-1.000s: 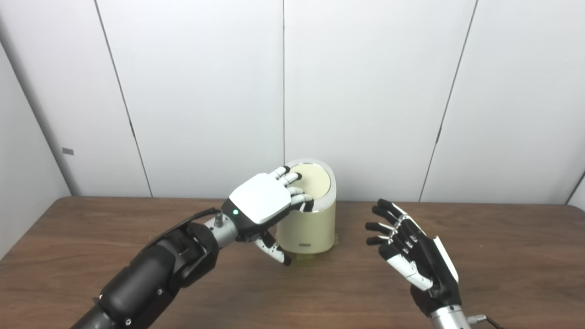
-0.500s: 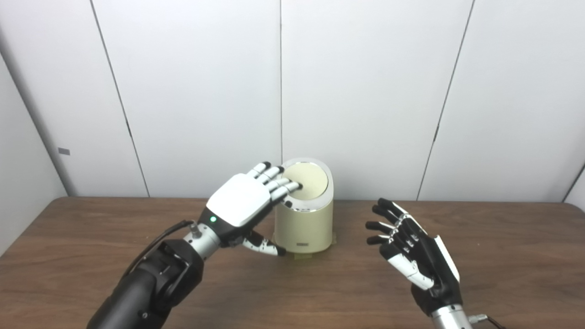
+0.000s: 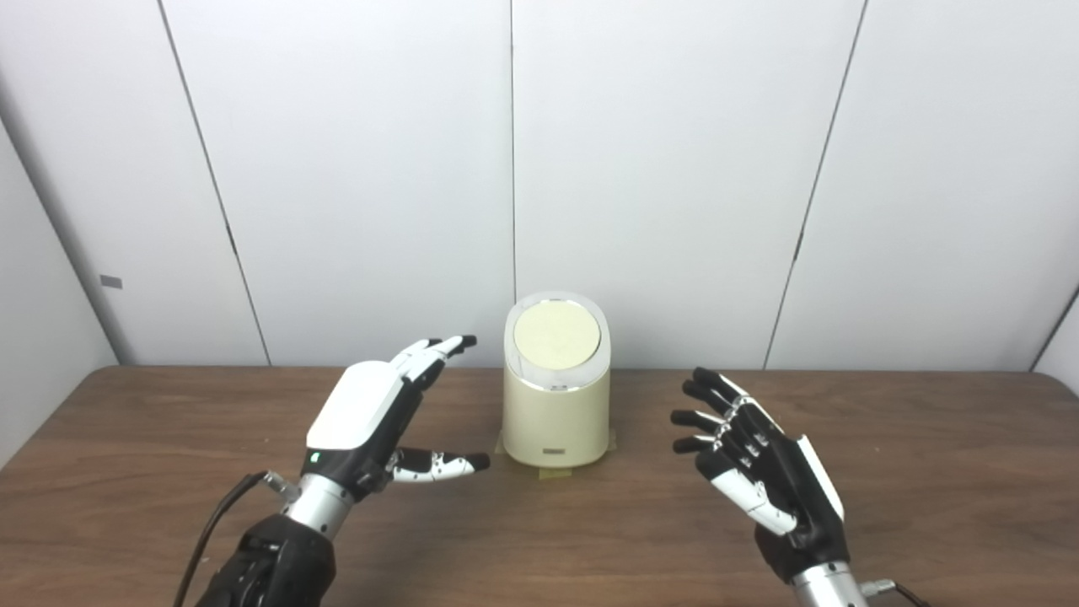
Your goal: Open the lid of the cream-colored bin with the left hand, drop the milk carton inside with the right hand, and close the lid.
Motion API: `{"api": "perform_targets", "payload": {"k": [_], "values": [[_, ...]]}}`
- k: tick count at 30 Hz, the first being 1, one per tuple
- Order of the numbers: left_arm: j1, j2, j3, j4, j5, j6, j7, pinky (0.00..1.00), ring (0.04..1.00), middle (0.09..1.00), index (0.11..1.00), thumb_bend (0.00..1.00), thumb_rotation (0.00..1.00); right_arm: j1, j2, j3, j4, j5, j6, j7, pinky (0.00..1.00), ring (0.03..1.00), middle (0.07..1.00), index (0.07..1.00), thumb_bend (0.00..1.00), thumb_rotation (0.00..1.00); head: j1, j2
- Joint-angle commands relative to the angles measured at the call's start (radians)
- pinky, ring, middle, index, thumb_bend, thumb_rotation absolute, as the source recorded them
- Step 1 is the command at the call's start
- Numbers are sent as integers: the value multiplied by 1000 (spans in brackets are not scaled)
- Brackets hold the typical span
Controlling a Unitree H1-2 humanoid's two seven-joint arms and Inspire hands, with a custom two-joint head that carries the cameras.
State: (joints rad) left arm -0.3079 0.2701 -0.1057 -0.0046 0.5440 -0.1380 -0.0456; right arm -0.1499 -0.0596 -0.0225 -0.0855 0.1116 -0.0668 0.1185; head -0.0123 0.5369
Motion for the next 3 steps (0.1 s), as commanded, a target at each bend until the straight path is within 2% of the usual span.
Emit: {"api": "perform_targets", "payload": {"k": [1,3], "values": [[3,-37,42,-14,-162,-18,5,669,779,813,832,738,205,-31,-5,-9,-23,27,-23,5,609,740,836,823,674,473,0,1],[26,-68,71,-16,-265,-9,-9,646,747,792,815,735,191,-30,-6,-12,-21,39,-23,8,606,738,831,819,682,463,-2,1]]}}
